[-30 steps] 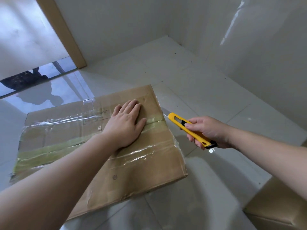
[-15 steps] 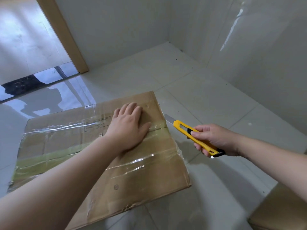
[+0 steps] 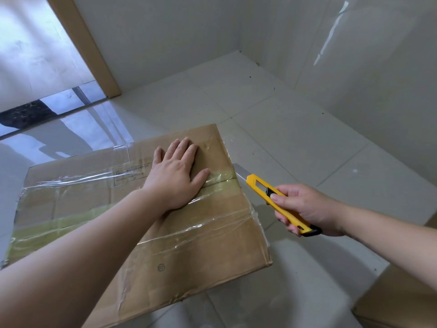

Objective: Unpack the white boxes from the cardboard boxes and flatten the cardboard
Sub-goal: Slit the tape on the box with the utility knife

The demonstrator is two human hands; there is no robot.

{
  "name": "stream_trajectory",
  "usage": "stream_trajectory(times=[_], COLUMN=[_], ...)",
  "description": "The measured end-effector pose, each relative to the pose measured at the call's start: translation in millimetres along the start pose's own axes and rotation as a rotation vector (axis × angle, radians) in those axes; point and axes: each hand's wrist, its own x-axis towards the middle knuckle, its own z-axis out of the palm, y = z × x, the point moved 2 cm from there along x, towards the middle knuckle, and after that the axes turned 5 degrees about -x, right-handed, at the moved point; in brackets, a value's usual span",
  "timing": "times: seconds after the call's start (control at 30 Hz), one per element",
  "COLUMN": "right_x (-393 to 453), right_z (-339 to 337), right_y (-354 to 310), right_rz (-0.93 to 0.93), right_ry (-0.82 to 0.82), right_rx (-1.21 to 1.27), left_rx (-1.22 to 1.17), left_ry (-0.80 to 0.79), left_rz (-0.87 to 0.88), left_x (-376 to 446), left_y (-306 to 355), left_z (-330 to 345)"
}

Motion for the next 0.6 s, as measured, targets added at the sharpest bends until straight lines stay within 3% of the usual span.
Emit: stream_trajectory(times=[0.6], right_x=[-31], right_z=[10], right_y=[13], right_rz=[0.04], right_ry=[-0.041], right_rx=[0.011], left_rx=[0.017], left_ry=[-0.076], left_rz=[0.012], left_x=[0], left_y=[-1], left_z=[-1])
